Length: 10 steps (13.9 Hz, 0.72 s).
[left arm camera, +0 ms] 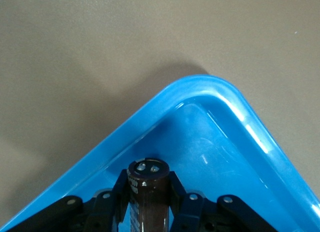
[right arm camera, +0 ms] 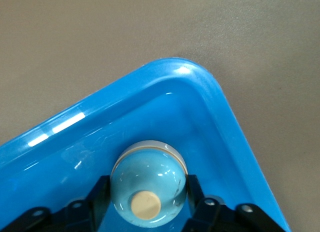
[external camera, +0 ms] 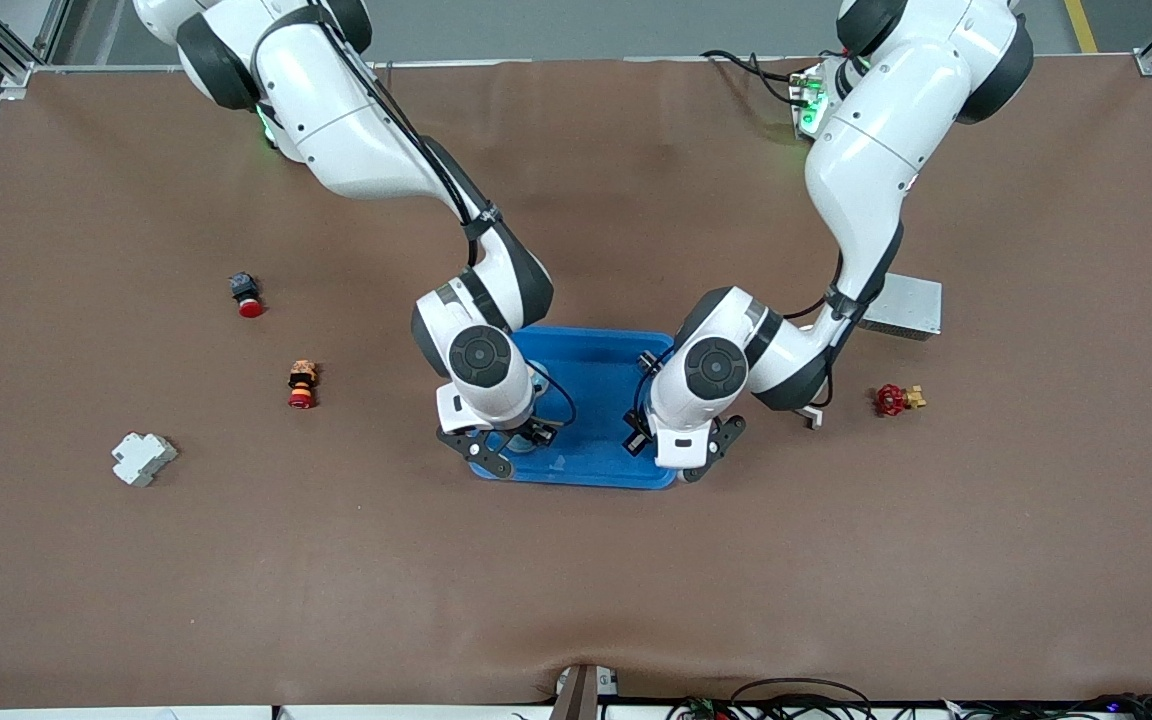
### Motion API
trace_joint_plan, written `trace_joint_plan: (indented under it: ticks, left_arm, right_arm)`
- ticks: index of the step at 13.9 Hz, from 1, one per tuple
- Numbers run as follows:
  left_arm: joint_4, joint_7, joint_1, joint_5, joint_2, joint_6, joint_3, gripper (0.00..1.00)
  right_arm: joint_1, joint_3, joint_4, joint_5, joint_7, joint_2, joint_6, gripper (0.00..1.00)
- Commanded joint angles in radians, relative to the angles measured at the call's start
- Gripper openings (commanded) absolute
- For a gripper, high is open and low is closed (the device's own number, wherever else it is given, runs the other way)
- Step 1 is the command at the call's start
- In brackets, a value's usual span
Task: Place electrolytic capacitor and blue bell in tray
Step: 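Lower both items into the tray and open both grippers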
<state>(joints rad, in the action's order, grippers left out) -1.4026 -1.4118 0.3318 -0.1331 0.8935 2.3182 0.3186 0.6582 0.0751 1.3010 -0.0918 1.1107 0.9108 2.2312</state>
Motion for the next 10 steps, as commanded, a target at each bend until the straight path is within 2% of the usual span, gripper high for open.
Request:
trace_joint_plan:
  ticks: [1,5,6,9,10]
  left_arm:
    - [0.024,-0.007,0.015,0.003,0.015,0.018,-0.018,0.00]
    - [0.024,-0.007,0.015,0.003,0.021,0.018,-0.019,0.08]
    - [0.024,-0.007,0.015,0.003,0.024,0.018,-0.021,0.14]
    - [0.024,-0.006,0.015,0.003,0.022,0.018,-0.023,0.45]
    - [0.024,-0.006,0.015,0.003,0.022,0.018,-0.023,0.52]
  right_arm:
    - [0.024,0.014,-0.029,0.029,0.026,0.023,0.005,1.00]
    - [0.024,0.014,-0.032,0.030,0.023,0.022,0.002,1.00]
    - [0.024,0.014,-0.032,0.030,0.020,0.019,-0.005,1.00]
    - [0.024,0.015,-0.034,0.030,0.017,0.003,-0.030,1.00]
    - [0.024,0.015,-0.035,0.030,0.012,-0.001,-0.042,1.00]
